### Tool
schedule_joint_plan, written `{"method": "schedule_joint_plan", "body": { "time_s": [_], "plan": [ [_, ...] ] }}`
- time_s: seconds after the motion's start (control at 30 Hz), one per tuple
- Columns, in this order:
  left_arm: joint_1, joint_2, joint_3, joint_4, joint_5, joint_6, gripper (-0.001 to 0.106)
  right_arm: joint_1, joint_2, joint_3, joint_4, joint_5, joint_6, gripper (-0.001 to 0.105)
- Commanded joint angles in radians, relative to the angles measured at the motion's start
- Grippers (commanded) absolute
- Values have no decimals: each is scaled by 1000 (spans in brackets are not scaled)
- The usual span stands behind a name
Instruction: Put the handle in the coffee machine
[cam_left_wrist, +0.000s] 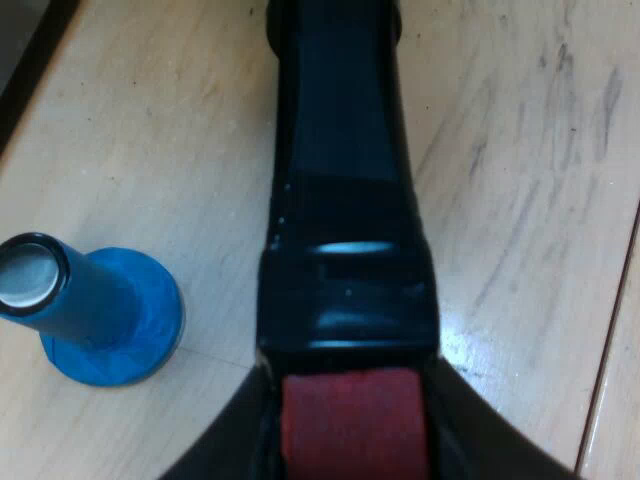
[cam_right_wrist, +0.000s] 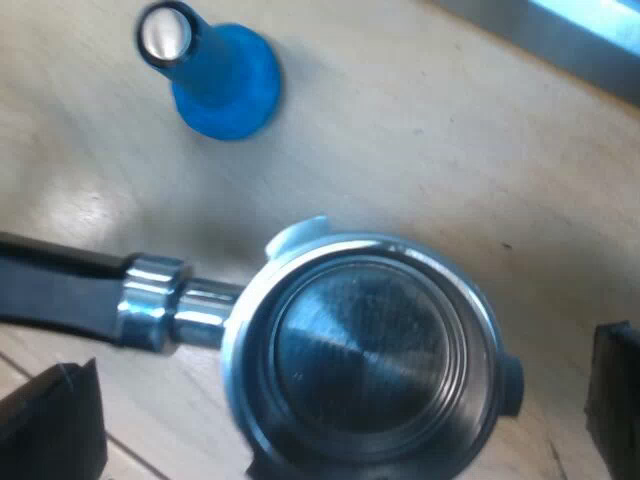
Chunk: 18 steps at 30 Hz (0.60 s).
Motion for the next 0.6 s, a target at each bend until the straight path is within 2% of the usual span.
{"method": "schedule_joint_plan", "body": {
  "time_s": [0.03, 0.13, 0.33, 0.43, 0.47, 0.6],
  "plan": [
    [-5, -6, -15, -35, 14, -1, 0, 1, -44, -9, 1, -1, -22, 105],
    [-5, -6, -15, -42, 14, -1, 0, 1, -87, -9, 1, -1, -19, 105],
    [-5, -6, -15, -55, 14, -1, 0, 1, -172, -9, 33, 1, 51, 105],
    [-5, -6, -15, -55, 14, -1, 0, 21, -197, -9, 68, 67, 66, 105],
    [-5, -6, -15, -55, 14, -1, 0, 47, -212, -7, 83, 147, 69, 105],
    [-5, -6, -42, -31, 4, -1, 0, 131, -234, -7, 93, 276, 91, 105]
  ]
}}
